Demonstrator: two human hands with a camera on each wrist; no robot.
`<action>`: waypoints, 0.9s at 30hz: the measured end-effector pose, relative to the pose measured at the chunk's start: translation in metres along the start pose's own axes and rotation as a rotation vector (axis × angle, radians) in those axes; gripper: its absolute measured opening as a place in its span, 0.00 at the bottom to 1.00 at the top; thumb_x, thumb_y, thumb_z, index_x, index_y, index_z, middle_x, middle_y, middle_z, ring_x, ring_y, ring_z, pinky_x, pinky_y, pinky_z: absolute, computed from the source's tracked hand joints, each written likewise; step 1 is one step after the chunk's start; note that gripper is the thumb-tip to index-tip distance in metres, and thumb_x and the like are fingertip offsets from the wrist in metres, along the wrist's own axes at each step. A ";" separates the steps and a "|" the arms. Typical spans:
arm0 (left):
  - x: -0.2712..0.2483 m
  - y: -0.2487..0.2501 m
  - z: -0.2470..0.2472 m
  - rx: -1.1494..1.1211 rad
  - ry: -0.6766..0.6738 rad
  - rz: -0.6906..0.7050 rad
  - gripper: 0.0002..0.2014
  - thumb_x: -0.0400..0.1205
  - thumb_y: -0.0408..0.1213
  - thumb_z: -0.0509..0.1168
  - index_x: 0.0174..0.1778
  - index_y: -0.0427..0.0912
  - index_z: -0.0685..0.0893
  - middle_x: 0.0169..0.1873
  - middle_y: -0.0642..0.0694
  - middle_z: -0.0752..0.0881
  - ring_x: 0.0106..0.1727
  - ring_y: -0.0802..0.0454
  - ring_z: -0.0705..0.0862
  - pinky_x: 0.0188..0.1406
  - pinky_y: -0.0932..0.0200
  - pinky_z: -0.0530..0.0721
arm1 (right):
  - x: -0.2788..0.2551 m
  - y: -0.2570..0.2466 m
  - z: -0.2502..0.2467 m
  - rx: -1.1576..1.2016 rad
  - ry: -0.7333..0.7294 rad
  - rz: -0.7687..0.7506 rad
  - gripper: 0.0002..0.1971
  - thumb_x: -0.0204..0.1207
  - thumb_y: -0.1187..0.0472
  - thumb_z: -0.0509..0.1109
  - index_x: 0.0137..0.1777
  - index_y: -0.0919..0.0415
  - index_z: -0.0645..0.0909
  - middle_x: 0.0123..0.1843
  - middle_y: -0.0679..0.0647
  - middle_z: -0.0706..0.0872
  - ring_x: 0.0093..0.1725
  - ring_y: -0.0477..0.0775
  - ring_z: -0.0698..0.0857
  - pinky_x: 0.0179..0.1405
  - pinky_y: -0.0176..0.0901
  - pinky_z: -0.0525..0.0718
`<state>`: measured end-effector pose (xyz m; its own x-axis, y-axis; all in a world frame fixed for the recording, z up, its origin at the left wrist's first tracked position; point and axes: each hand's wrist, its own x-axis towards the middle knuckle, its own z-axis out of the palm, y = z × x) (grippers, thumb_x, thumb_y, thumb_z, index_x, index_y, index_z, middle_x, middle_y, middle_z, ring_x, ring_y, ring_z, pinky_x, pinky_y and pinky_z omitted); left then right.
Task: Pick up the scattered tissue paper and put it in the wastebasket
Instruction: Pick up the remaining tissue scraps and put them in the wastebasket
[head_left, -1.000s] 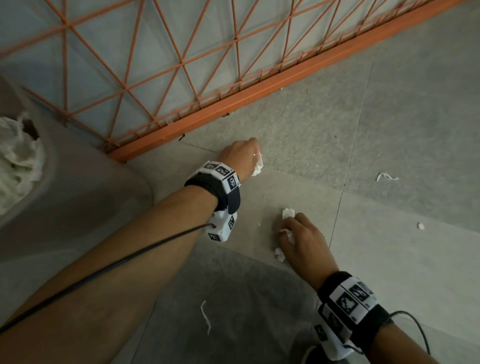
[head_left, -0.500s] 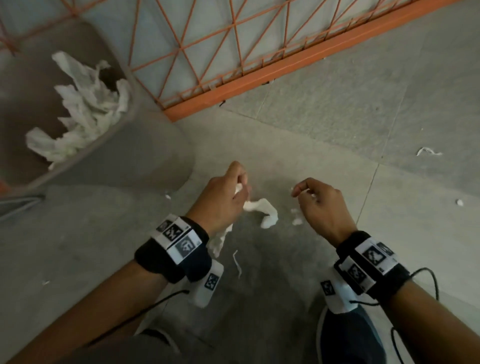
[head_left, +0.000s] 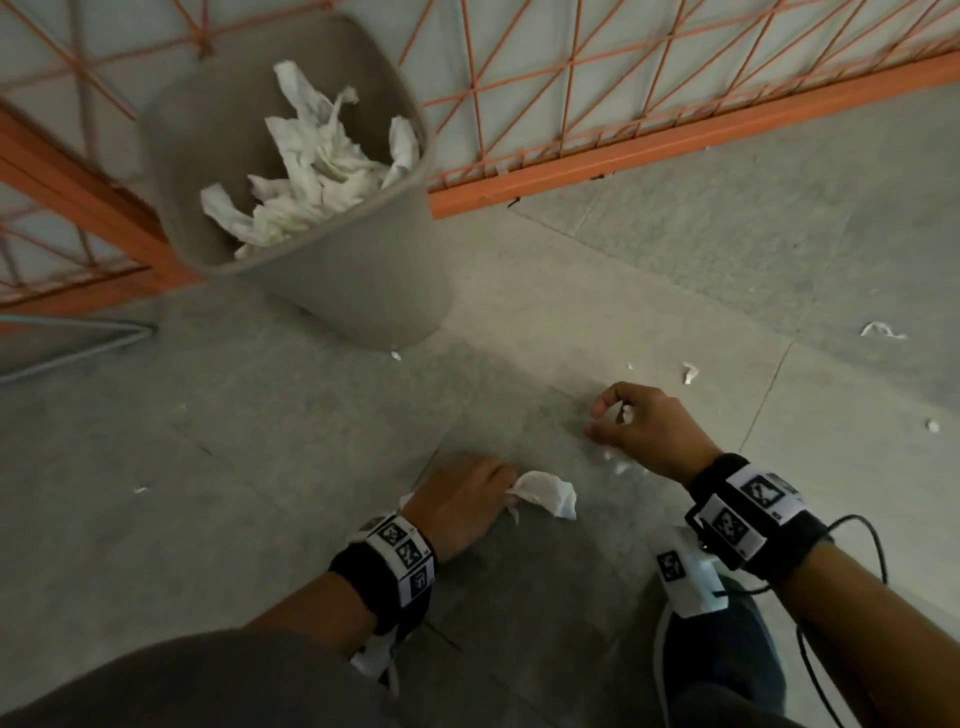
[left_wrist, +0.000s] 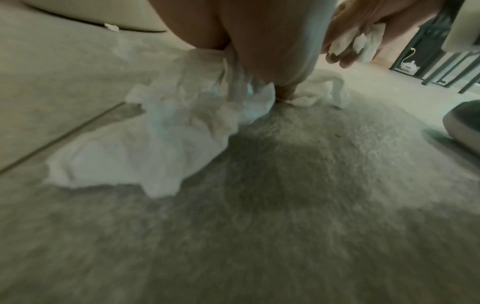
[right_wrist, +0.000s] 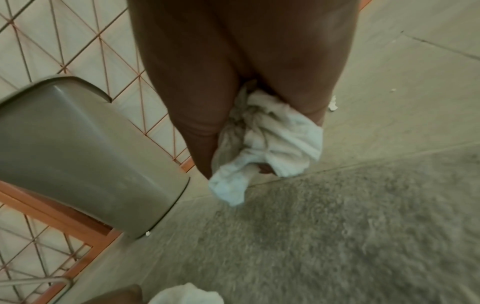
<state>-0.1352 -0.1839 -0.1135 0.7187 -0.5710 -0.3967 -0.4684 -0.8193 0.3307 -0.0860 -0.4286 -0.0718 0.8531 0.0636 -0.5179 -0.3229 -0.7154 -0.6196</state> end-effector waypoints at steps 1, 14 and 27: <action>-0.003 -0.001 0.000 0.017 0.010 0.008 0.14 0.87 0.45 0.57 0.61 0.40 0.80 0.57 0.40 0.84 0.56 0.39 0.82 0.55 0.48 0.77 | -0.002 0.000 0.001 -0.001 0.007 0.007 0.06 0.71 0.54 0.76 0.45 0.51 0.83 0.35 0.50 0.84 0.35 0.48 0.81 0.31 0.36 0.73; -0.038 -0.006 -0.110 -0.510 0.534 -0.135 0.08 0.86 0.43 0.60 0.48 0.41 0.78 0.40 0.50 0.81 0.40 0.50 0.79 0.41 0.61 0.72 | -0.023 -0.061 -0.017 0.190 -0.015 -0.136 0.19 0.76 0.76 0.59 0.48 0.52 0.84 0.56 0.53 0.86 0.32 0.53 0.91 0.30 0.42 0.87; -0.035 -0.054 -0.339 -0.393 1.099 -0.077 0.12 0.89 0.41 0.53 0.60 0.34 0.70 0.45 0.42 0.83 0.43 0.49 0.81 0.39 0.58 0.72 | -0.003 -0.322 -0.088 0.808 -0.050 -0.551 0.09 0.77 0.62 0.59 0.43 0.62 0.81 0.25 0.48 0.82 0.27 0.48 0.82 0.30 0.38 0.78</action>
<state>0.0392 -0.1024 0.1725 0.8859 -0.0106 0.4637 -0.3516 -0.6674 0.6565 0.0513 -0.2597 0.1817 0.9563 0.2885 -0.0475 -0.0835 0.1138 -0.9900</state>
